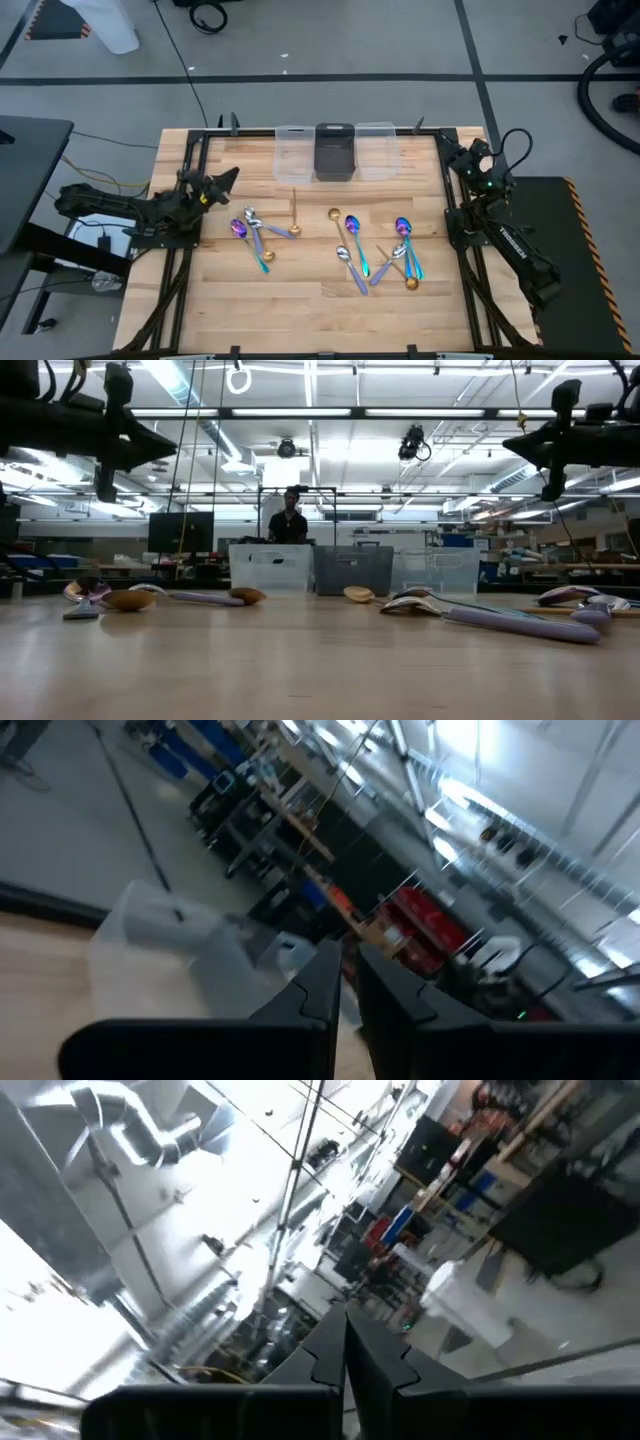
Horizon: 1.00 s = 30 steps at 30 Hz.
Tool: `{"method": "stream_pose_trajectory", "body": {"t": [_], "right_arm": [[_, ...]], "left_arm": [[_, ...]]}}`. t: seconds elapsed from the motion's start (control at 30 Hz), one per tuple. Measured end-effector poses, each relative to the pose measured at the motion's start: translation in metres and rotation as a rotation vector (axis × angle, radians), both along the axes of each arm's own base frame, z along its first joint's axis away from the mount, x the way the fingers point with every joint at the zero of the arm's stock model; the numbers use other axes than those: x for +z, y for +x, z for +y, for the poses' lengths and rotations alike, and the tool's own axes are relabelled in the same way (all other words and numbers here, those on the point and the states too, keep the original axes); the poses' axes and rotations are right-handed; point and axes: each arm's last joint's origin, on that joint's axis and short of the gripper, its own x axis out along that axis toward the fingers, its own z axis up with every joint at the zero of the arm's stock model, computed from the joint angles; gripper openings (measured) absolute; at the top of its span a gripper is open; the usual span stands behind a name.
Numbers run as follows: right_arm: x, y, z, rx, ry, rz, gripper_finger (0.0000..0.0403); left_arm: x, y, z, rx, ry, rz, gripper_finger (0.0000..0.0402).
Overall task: Sort silverware by color (type)
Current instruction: Put the blue spoon into the right transparent bin
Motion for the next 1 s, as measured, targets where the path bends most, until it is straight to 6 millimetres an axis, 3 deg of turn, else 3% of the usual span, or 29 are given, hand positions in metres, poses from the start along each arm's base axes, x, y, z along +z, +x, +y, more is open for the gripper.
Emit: {"method": "stream_pose_trajectory", "body": {"t": [0.2, 0.5, 0.7, 0.83, 1.0], "right_arm": [[0.001, 0.0, 0.0, 0.027, 0.044, -0.057, 0.002], [0.001, 0.0, 0.0, 0.067, 0.099, -0.111, 0.002], [0.001, 0.0, 0.0, 0.15, 0.249, -0.274, 0.002], [0.002, 0.002, 0.001, 0.24, 0.294, -0.281, 0.002], [0.018, 0.01, 0.003, 0.38, 0.281, -0.144, 0.002]], "left_arm": [[0.01, -0.003, 0.0, -0.016, -0.076, -0.191, 0.0043], [0.014, -0.005, 0.001, -0.024, -0.102, -0.265, 0.0043], [0.025, -0.009, 0.004, -0.002, -0.178, -0.431, 0.0043], [0.061, -0.008, 0.005, -0.05, -0.127, -0.483, 0.0043], [0.107, 0.002, 0.007, -0.021, -0.02, -0.308, 0.0043]]}}
